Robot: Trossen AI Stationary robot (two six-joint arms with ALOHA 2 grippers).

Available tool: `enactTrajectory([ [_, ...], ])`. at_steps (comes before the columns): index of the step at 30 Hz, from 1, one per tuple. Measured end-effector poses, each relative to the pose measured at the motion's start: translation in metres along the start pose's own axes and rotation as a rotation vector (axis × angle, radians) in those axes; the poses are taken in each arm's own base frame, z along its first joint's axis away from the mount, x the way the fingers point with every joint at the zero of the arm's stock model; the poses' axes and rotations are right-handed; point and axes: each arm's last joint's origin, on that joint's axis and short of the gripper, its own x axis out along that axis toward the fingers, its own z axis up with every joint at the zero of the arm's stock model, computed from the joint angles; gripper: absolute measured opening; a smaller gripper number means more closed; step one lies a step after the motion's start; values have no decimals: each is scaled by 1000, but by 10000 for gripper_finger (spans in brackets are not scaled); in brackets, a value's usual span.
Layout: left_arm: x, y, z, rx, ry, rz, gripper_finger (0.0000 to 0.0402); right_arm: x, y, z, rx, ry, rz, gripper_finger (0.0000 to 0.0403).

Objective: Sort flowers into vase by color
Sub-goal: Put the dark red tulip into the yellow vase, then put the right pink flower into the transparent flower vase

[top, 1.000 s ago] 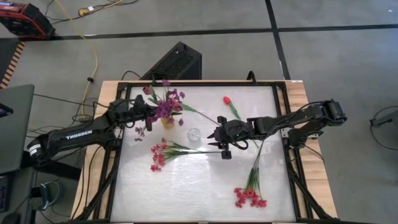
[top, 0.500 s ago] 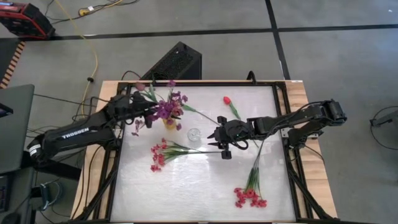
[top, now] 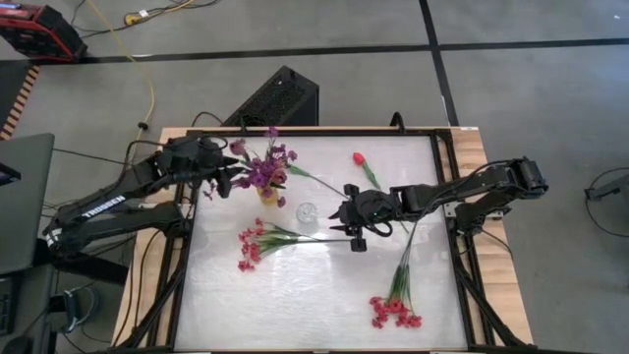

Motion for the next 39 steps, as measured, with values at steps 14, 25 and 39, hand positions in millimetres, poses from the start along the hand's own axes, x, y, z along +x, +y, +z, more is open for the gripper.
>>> enactTrajectory([
  [14,-58,-1,61,38,-205,286,143,-27,-14,-9,86,134,-79,148],
  [25,-89,-1,82,56,-243,403,143,-26,-53,-40,321,364,-165,148],
  [39,-92,-42,116,301,-581,-662,132,-3,-56,-46,280,514,-17,148],
])
